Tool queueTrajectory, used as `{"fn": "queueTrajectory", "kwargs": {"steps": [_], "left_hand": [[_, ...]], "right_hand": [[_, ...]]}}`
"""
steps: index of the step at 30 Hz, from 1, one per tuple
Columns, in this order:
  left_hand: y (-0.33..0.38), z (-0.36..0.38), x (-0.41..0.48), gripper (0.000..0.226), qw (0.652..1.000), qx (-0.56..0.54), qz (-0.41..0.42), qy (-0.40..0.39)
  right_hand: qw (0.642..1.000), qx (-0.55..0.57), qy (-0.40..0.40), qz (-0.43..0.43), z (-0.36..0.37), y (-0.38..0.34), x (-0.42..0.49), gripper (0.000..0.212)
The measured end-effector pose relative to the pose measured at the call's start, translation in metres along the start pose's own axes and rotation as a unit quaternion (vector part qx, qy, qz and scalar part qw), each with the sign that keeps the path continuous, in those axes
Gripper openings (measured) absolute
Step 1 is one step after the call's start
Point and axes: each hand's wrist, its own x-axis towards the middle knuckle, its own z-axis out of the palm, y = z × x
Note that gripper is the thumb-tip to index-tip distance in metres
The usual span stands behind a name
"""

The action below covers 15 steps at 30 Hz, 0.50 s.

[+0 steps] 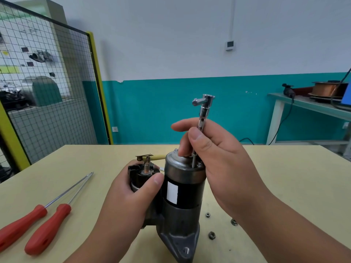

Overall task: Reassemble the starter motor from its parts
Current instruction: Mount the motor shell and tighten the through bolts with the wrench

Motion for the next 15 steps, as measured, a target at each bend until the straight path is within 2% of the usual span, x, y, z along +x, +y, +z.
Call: {"fn": "queueTrajectory", "kwargs": {"steps": [8,15], "left_hand": [[-0.0017,-0.0006,0.0009,0.045,1.0,0.009,0.003,0.002],[0.0018,0.001,-0.0013,0.043,1.0,-0.005,-0.007,-0.001]], "right_hand": [[1.0,-0.001,-0.003,0.006,0.0006,0.0015,-0.0042,0.041],[1.0,-0.008,0.002,0.01,0.0002,0.0002,-0.0012,0.036]]}}
